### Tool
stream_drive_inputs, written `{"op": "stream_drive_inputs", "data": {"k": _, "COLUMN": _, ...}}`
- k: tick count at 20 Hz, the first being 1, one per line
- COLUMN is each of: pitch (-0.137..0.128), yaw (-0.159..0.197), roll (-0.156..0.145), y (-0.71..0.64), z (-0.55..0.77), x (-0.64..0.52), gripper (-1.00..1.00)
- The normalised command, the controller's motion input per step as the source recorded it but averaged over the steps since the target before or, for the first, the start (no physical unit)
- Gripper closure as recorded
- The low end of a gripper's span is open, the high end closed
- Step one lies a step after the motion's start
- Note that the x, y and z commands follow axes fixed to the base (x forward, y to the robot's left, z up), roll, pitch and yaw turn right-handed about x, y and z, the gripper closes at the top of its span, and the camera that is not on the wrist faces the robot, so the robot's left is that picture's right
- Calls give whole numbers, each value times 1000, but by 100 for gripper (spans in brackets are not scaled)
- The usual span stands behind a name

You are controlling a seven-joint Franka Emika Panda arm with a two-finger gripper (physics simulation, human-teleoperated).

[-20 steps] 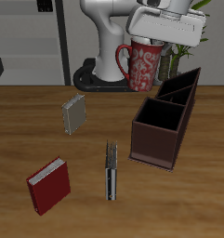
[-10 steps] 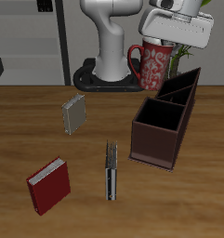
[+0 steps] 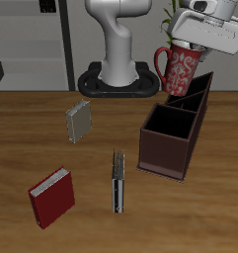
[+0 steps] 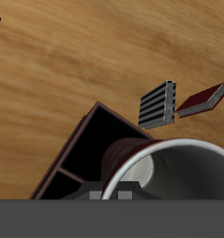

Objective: Place the red mug into the left desk caddy's right compartment and place the striped book into the left desk caddy's back compartment

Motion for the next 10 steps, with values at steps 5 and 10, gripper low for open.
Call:
{"op": "stream_drive_inputs", "data": {"k": 5, "pitch": 1, "yaw": -9, "roll": 10, "y": 134, "z": -7, "x": 131, "gripper": 100}}
{"op": "stream_drive_inputs", "data": {"k": 10, "pitch": 15, "yaw": -4, "roll": 29, "y": 42, "z": -139, "x": 143, "gripper": 100}}
